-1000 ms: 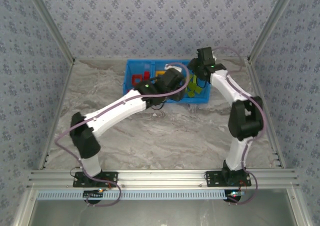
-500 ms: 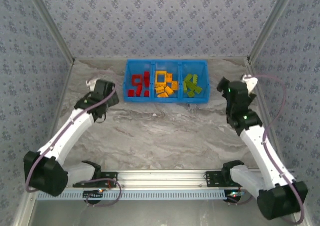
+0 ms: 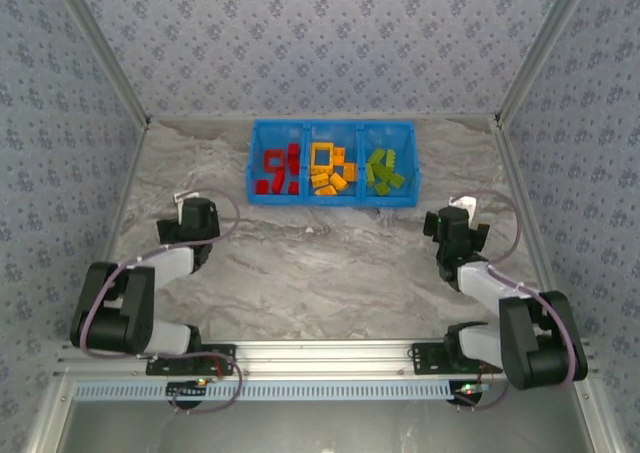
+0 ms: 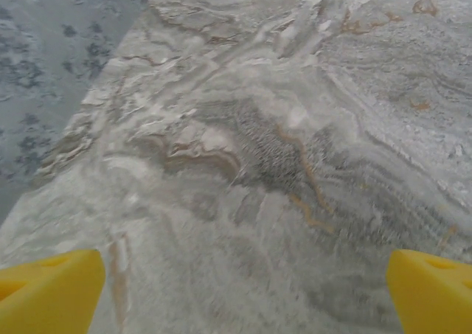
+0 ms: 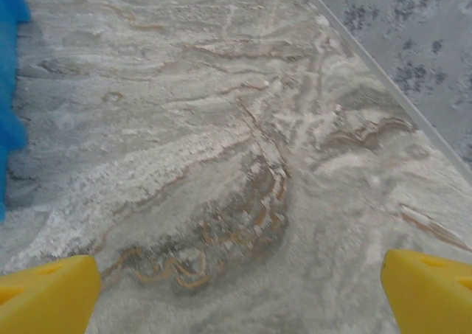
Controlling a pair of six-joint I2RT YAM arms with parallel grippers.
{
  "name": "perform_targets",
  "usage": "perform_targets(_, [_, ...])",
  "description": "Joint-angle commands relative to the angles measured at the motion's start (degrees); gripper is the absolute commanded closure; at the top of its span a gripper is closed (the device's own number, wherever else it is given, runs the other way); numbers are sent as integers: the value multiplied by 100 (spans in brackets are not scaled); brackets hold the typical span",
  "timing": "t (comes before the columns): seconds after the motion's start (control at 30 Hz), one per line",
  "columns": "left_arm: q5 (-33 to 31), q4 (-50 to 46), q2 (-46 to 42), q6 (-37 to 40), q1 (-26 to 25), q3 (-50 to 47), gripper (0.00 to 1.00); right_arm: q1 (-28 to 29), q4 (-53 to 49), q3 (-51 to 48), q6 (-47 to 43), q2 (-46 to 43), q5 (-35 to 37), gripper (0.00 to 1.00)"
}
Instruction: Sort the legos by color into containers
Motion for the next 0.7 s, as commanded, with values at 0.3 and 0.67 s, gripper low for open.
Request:
perform_targets(0.3, [1091,2911,326,390,435,-558,2,-624,3382,-303,-855,1657,-1354,0])
perform_targets(0.67, [1441,3095,628,455,466,-547,2,-636,2711,49,-786,1659,-1210,0])
